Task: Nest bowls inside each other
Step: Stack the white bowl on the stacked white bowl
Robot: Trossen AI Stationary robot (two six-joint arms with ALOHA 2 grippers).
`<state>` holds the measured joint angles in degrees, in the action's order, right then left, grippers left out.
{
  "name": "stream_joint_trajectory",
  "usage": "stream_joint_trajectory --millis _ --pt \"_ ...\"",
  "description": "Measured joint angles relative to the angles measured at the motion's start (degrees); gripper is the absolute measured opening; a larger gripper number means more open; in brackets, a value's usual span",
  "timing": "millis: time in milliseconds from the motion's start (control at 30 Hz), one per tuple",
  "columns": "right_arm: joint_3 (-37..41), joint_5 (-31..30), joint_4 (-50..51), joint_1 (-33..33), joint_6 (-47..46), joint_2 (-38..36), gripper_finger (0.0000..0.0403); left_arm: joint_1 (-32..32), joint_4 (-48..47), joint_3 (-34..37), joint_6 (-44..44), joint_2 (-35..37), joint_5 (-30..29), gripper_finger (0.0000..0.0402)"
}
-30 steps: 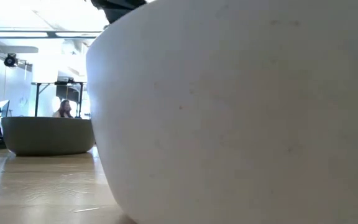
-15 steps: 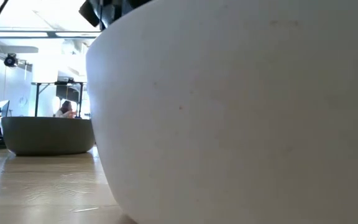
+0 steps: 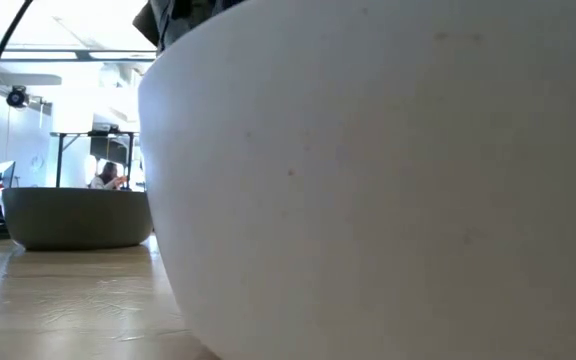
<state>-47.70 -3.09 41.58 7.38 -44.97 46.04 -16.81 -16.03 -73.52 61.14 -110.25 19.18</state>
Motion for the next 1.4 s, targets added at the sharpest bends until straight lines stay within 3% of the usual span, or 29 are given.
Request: stream_joint_trajectory --millis 233,367,533,800,1133,1400 --pt "0.13 -0.04 -0.04 -0.01 -0.02 -2.29 0.0009 -0.07 -0.27 0.93 -0.43 -0.30 -0.11 0.0244" --pt "0.17 -0.08 -0.22 0.00 -0.02 -1.97 0.0009 -0.07 -0.46 1.99 -0.68 -0.30 -0.07 0.0218" --pt "0.17 -0.27 -0.24 0.01 -1.59 -0.82 0.0009 -0.12 0.26 2.67 -2.42 -0.30 1.45 0.0153" --pt "0.17 -0.63 -0.46 -0.01 -4.08 0.97 0.0009 0.00 4.63 2.51 -7.61 -0.30 2.43 0.0012" --pt "0.17 -1.63 -0.82 -0.01 -3.83 2.07 0.0009 2.76 4.38 2.14 -10.42 0.62 1.75 0.0001" --pt "0.17 -5.66 -1.27 -0.01 -1.32 2.15 0.0009 10.18 -2.43 1.97 -15.58 8.77 -3.27 0.0000"
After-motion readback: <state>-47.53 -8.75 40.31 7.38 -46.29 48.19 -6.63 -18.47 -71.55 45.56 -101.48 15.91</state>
